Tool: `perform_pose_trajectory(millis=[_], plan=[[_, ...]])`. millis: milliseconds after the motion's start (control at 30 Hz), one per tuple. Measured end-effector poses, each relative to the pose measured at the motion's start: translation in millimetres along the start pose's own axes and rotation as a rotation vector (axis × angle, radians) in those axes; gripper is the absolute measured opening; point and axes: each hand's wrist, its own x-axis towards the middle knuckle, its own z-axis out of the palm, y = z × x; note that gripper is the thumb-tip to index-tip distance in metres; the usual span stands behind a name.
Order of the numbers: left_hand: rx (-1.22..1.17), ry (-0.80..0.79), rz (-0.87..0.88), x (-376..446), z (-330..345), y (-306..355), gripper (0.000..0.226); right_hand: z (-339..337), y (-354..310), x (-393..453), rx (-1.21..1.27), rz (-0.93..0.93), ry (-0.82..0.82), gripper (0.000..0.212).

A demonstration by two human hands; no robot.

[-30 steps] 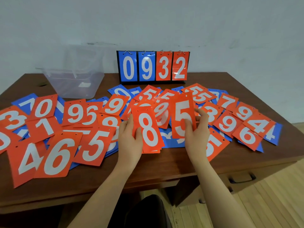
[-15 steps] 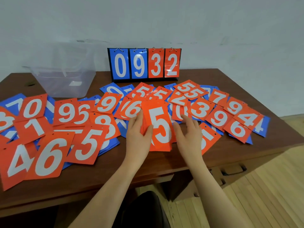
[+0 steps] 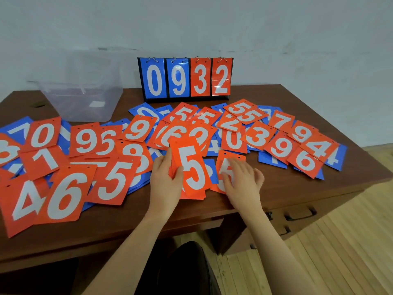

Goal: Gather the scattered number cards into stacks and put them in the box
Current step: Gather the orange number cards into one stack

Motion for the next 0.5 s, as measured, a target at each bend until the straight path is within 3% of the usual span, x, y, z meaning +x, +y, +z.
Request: perform_pose_trajectory(millis=[67,133,433,500], plan=[[0.004,-0.005,0.005,-1,1,0,0.058,3,1,-2,-0.032,0.197,0.074,0.064],[0.006,-0.008,0.011,-2,2,0,0.057,4,0,-1,-0.037,0.323,0.034,0.077],[0.026,-0.004,0.004,1,-3,-1,0.057,2,-6,24,0.154,0.394,-0.087,0.061],[0.031,-0.003,0.000,2,-5,-1,0.057,3,-6,23,0.157,0.398,-0.071,0.069]])
